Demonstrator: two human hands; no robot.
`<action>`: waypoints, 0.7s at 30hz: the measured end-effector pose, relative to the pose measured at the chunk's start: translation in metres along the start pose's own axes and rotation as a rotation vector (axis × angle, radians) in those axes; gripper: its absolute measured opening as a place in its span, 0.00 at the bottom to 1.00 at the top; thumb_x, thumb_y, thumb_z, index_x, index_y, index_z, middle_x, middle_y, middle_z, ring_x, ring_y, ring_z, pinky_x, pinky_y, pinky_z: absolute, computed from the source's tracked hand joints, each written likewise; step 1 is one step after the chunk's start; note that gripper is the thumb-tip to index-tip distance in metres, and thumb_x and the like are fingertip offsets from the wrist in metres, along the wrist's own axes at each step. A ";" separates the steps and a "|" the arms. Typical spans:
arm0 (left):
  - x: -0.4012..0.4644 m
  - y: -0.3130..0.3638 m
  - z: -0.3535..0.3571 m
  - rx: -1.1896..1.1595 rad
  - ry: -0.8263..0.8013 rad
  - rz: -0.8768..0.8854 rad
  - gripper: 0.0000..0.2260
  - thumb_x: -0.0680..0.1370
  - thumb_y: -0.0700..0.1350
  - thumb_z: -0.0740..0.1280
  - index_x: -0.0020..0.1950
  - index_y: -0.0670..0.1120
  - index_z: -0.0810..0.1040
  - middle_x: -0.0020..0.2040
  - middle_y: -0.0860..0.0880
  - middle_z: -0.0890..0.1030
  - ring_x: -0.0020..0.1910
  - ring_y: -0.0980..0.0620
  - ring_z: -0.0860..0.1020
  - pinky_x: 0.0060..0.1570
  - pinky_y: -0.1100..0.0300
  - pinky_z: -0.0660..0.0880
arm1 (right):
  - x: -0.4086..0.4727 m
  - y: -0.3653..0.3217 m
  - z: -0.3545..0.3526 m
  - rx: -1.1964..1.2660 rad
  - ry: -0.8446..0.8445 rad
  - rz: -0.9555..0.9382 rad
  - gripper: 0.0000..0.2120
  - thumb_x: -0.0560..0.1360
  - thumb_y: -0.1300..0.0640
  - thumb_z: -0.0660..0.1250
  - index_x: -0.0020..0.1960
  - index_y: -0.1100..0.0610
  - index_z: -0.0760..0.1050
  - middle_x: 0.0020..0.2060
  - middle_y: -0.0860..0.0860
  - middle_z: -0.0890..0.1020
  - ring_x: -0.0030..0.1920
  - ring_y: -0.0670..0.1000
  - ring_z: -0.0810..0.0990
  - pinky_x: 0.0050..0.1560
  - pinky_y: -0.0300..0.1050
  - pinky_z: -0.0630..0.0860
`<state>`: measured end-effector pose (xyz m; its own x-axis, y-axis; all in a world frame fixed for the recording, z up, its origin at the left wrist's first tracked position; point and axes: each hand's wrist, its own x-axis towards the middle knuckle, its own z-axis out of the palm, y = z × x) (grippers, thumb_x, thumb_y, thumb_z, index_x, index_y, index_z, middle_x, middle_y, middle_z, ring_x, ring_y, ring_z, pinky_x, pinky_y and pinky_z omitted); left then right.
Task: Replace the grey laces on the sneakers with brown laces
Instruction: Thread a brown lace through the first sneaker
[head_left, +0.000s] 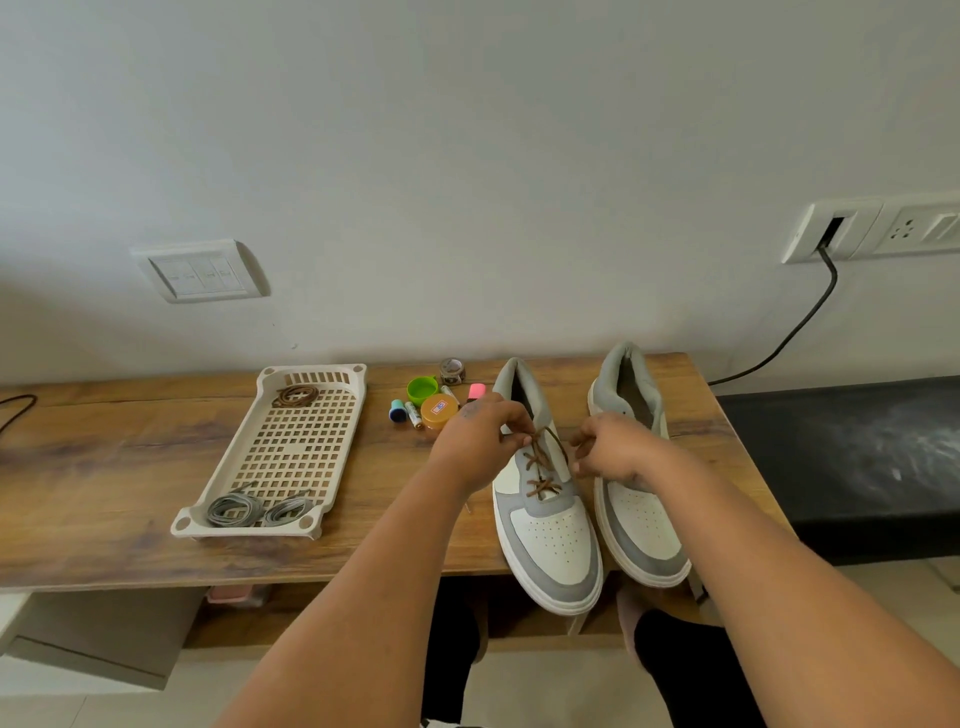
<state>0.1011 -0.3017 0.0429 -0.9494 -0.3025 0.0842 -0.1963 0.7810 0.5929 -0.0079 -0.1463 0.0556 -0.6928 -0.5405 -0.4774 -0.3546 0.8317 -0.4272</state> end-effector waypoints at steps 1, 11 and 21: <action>0.000 0.000 0.000 -0.004 -0.010 0.004 0.03 0.78 0.45 0.70 0.51 0.51 0.81 0.50 0.54 0.78 0.45 0.56 0.72 0.47 0.59 0.70 | 0.002 -0.001 0.005 -0.030 -0.009 0.004 0.25 0.76 0.59 0.70 0.72 0.55 0.70 0.62 0.53 0.79 0.60 0.54 0.78 0.62 0.48 0.75; 0.000 -0.004 -0.001 -0.023 -0.032 -0.019 0.03 0.79 0.47 0.69 0.51 0.54 0.82 0.49 0.56 0.80 0.43 0.60 0.72 0.41 0.63 0.68 | 0.020 -0.006 0.023 -0.191 0.045 0.037 0.21 0.78 0.59 0.66 0.70 0.55 0.69 0.59 0.55 0.79 0.57 0.55 0.79 0.55 0.47 0.76; 0.002 -0.006 -0.001 -0.042 -0.018 -0.034 0.05 0.76 0.45 0.72 0.51 0.54 0.83 0.45 0.59 0.81 0.37 0.68 0.73 0.36 0.70 0.66 | -0.005 -0.011 -0.007 0.876 -0.130 -0.164 0.02 0.77 0.67 0.67 0.49 0.63 0.77 0.40 0.55 0.82 0.39 0.47 0.82 0.39 0.36 0.79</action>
<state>0.1009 -0.3076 0.0399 -0.9466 -0.3187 0.0490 -0.2188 0.7465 0.6284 -0.0050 -0.1519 0.0674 -0.5804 -0.6982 -0.4192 0.1996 0.3771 -0.9044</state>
